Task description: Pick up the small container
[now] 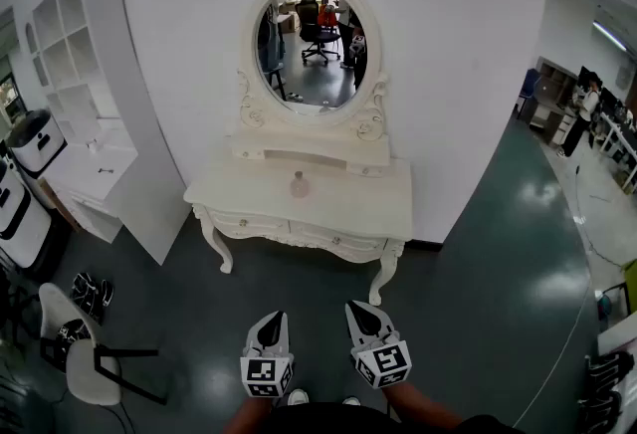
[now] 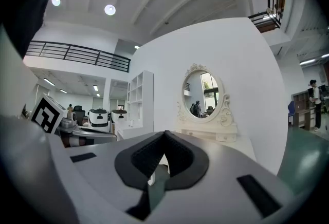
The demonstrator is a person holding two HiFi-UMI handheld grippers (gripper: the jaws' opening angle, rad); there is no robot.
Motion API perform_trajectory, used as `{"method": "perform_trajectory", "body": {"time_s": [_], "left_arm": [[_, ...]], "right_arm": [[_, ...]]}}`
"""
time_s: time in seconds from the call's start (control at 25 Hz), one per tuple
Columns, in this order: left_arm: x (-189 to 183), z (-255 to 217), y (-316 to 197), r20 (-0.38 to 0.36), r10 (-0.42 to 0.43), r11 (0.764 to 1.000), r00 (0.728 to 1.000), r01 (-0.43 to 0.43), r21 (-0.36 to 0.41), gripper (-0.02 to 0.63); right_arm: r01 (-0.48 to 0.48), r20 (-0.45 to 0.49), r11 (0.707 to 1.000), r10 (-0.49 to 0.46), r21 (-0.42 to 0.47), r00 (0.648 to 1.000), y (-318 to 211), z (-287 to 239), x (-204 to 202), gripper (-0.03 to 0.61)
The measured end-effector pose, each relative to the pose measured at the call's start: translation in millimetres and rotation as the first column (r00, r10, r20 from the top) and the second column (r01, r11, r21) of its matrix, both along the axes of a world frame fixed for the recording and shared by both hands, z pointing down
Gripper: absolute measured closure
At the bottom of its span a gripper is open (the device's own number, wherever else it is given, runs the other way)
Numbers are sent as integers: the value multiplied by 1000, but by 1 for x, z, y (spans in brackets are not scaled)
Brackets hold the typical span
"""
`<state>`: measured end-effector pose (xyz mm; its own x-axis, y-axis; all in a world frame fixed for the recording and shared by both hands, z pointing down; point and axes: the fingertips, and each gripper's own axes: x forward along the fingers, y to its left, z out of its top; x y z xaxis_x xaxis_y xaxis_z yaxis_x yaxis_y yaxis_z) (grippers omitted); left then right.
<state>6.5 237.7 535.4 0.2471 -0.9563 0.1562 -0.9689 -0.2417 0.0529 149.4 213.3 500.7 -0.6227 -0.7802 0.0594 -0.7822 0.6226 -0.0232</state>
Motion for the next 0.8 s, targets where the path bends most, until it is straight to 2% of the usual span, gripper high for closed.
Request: {"method": "perform_trajectory", "body": {"time_s": [0.36, 0.64, 0.8], "left_arm": [[-9, -10, -7, 28, -2, 1000, 1000, 2, 13, 607], [-20, -9, -16, 12, 4, 1000, 1000, -4, 19, 607], [-30, -3, -22, 9, 16, 1000, 1000, -16, 7, 607]], "right_arm": [[-20, -10, 999, 20, 28, 1000, -5, -9, -6, 572], [-45, 42, 999, 44, 16, 998, -14, -9, -13, 572], [-67, 25, 997, 66, 28, 997, -22, -8, -22, 572]]}}
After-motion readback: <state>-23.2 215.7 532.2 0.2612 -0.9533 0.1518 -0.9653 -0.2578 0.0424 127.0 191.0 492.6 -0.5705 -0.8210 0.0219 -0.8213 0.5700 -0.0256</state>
